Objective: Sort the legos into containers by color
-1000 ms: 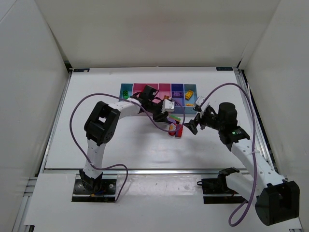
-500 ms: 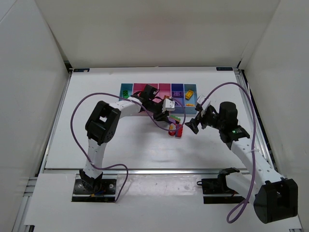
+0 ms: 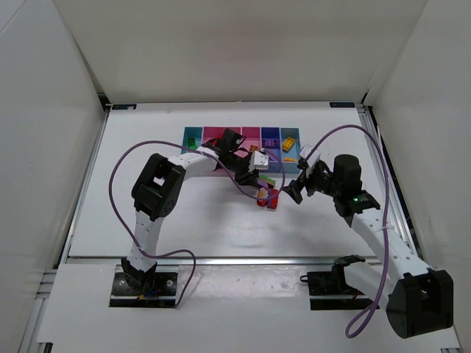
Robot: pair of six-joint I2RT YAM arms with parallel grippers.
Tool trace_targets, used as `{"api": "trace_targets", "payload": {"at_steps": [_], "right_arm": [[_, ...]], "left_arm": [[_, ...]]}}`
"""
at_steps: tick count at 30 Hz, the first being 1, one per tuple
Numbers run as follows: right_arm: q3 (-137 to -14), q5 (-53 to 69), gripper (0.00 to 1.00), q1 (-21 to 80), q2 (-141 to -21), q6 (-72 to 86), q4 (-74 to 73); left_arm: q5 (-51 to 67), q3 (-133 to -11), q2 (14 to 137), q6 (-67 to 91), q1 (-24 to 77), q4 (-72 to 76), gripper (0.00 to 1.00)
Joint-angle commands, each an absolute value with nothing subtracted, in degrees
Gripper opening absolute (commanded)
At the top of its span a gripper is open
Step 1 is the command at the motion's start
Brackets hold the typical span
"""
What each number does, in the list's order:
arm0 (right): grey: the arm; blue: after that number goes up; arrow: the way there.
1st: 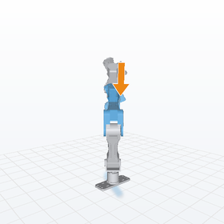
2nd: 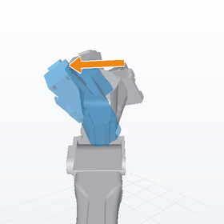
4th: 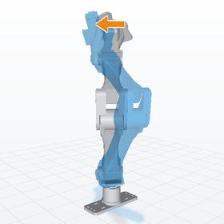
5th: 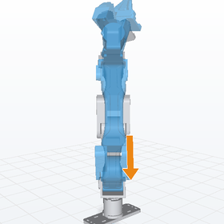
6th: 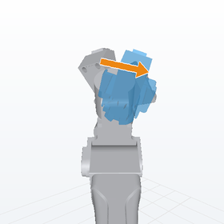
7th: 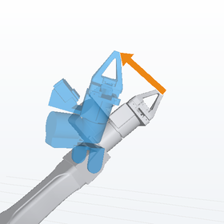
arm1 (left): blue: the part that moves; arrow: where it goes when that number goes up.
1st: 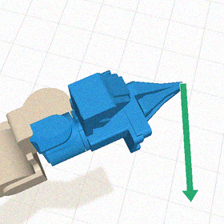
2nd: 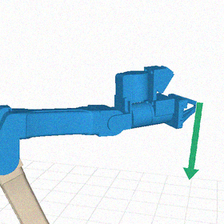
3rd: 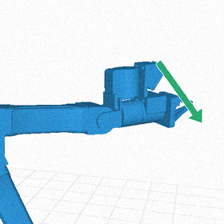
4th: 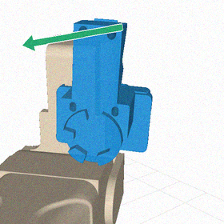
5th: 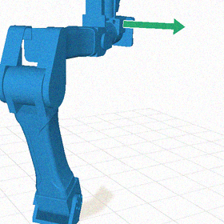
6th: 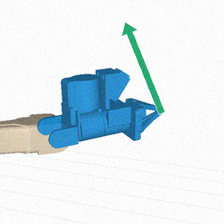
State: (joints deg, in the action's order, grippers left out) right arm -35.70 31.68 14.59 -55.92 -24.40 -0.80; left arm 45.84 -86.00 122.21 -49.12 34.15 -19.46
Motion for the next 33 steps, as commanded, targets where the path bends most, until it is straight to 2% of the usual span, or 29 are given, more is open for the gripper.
{"api": "trace_targets", "payload": {"at_steps": [1,14,27,29,33], "right_arm": [[-35.6,32.3,0.99,14.3,-56.0,-24.1,-0.1],[-35.3,32.2,0.99,14.3,-55.6,-24.0,-0.2],[-35.0,30.1,0.99,13.1,-56.0,-20.6,-0.1],[-35.2,29.0,0.99,12.0,-56.5,-19.0,-0.1],[-36.3,28.7,0.99,7.8,-58.0,-13.4,1.1]], "left_arm": [[46.2,-87.9,122.3,-49.7,35.1,-21.9,0.47],[43.2,-89.5,123.6,-47.6,35.5,-22.6,0.46],[42.6,-91.1,124.4,-46.1,35.8,-23.8,0.25],[43.5,-89.7,123.3,-45.1,35.3,-23.1,0.18],[44.6,-83.1,118.7,-43.2,34.4,-19.1,0.11]]}}
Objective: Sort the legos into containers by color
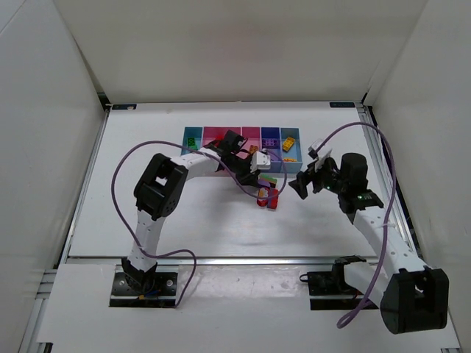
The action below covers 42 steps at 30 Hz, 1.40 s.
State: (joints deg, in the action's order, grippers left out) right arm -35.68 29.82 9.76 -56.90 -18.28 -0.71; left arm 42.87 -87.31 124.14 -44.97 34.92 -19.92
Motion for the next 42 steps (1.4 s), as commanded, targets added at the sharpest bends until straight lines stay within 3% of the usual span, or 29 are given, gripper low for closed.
{"api": "trace_targets", "payload": {"at_steps": [1,7,12,18,25,42], "right_arm": [[-36.8,29.0,0.99,6.3,-58.4,-12.9,1.1],[-42.8,33.8,0.99,4.8,-63.8,-12.9,-2.5],[-51.7,46.6,0.99,4.8,-72.0,-12.7,-7.3],[-67.2,58.2,0.99,8.2,-83.9,-17.1,-20.8],[-85.0,62.6,0.99,15.9,-94.4,-26.7,-39.1],[-90.6,62.8,0.99,22.3,-101.7,-32.3,-46.7]], "left_arm": [[44.7,-81.2,115.9,-42.4,34.3,-16.8,0.1],[43.0,-70.4,105.7,-40.7,34.0,-11.9,0.1],[38.2,-62.9,95.9,-43.5,34.0,-9.2,0.1],[31.2,-54.5,86.7,-50.7,34.5,-4.1,0.1],[26.6,-47.8,78.8,-57.7,35.8,1.4,0.1],[26.1,-41.6,71.2,-68.3,37.6,7.7,0.1]]}}
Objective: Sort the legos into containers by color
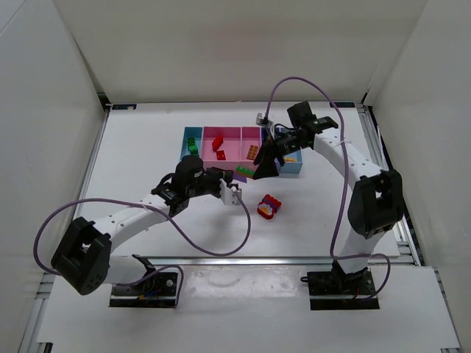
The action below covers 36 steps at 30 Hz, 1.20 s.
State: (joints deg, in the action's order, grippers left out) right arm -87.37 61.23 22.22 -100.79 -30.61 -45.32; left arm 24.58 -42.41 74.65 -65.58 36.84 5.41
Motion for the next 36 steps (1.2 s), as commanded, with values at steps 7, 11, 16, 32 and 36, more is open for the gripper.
{"api": "trace_targets", "payload": {"at_steps": [7,11,16,32,36], "right_arm": [[-93.5,62.4,0.99,22.9,-104.5,-31.7,-45.9],[-95.0,62.1,0.99,23.8,-105.6,-31.6,-46.0],[-96.9,62.3,0.99,25.4,-106.7,-32.4,-47.0],[-97.3,63.1,0.7,27.7,-108.9,-31.3,-46.7],[-97.3,63.4,0.49,27.7,-109.1,-31.4,-46.7]], "left_arm": [[28.2,-40.2,68.7,-71.5,37.7,8.0,0.1],[28.9,-40.0,68.0,-72.2,37.9,8.0,0.1],[29.0,-39.9,68.4,-72.9,37.9,8.6,0.1],[28.7,-39.6,69.1,-74.4,37.9,11.0,0.1],[28.9,-39.4,69.2,-74.9,37.9,11.1,0.1]]}}
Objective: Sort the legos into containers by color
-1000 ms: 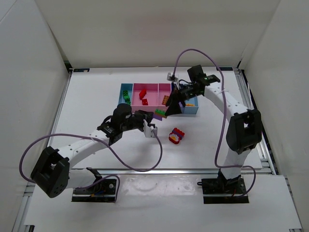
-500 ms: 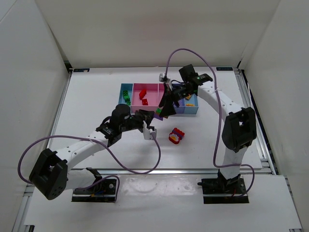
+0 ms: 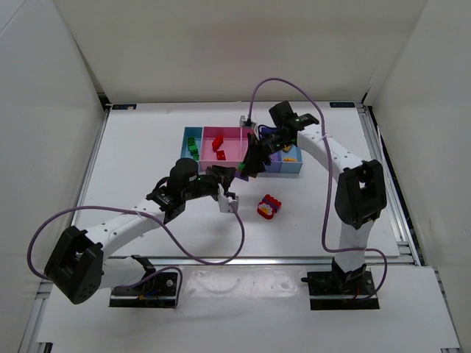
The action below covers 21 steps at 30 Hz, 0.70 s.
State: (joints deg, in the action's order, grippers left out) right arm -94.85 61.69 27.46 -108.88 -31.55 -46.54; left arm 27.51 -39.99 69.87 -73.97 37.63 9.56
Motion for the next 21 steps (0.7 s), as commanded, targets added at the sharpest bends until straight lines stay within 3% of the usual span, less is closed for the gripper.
{"api": "trace_targets", "payload": {"at_steps": [1,3,7,15,21], "right_arm": [[-97.3,63.7,0.45,27.7,-109.1,-31.5,-46.7],[-97.3,64.1,0.34,27.7,-109.1,-31.5,-46.7],[-97.6,64.2,0.21,27.7,-108.7,-31.1,-46.6],[-97.3,64.6,0.21,27.2,-107.6,-30.2,-46.2],[-97.2,64.7,0.14,25.8,-107.0,-29.5,-45.6]], "left_arm": [[28.9,-39.3,69.0,-75.1,37.9,11.1,0.1],[29.1,-39.0,69.1,-75.7,37.9,11.1,0.1],[30.0,-37.1,68.7,-78.1,37.9,11.1,0.1],[31.6,-35.8,68.4,-79.9,37.9,10.3,0.1],[33.2,-35.9,68.6,-80.9,38.0,9.2,0.1]]}}
